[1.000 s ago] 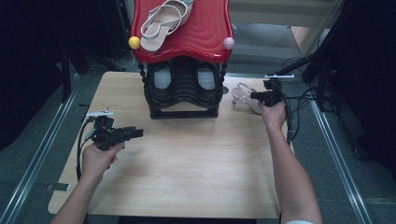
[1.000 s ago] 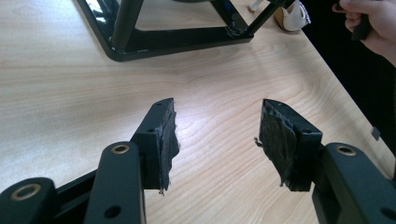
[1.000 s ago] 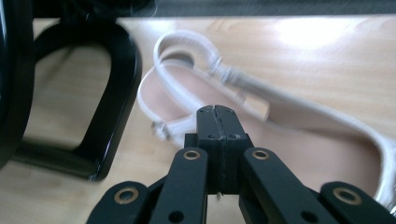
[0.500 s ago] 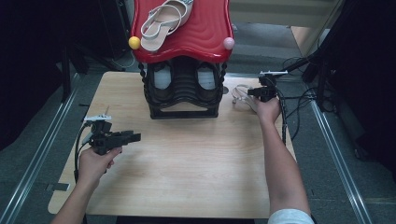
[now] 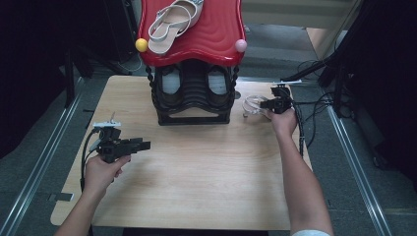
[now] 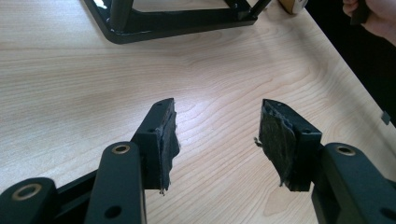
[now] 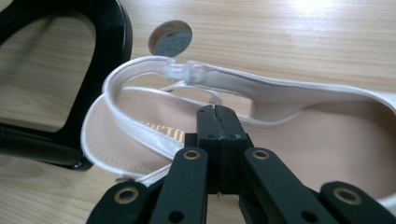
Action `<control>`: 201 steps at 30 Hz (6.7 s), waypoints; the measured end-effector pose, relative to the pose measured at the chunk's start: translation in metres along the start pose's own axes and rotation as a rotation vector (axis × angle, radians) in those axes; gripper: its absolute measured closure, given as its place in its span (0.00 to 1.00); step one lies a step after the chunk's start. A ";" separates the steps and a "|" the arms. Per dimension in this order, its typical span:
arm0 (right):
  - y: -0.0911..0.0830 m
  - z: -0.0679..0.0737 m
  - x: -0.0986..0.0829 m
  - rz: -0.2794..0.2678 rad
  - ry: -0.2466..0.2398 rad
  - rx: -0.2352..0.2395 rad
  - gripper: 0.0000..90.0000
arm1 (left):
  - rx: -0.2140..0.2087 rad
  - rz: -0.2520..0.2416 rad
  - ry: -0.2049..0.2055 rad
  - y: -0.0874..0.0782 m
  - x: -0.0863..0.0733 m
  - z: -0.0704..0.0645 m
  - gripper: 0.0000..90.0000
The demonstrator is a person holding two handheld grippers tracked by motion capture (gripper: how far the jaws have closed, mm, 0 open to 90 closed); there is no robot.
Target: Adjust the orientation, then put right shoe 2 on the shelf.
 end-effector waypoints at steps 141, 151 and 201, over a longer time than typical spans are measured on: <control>-0.083 0.015 -0.083 -0.123 0.009 0.136 0.91 | -0.022 0.062 0.041 0.029 0.023 0.002 0.51; -0.081 0.015 -0.072 -0.133 0.005 0.138 0.78 | -0.021 0.074 0.048 0.030 0.022 0.000 0.50; -0.015 -0.014 -0.033 -0.042 0.094 0.000 0.83 | 0.005 0.035 0.012 0.006 0.009 0.006 0.50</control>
Point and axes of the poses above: each handheld gripper's, and its own axes: y roughly forward along the jaws, x roughly out of its top, z roughly to its left, the point moved 5 cm from there along y, roughly forward along the jaws, and after that the axes turned 7 degrees about -x, right-handed, at the moved point
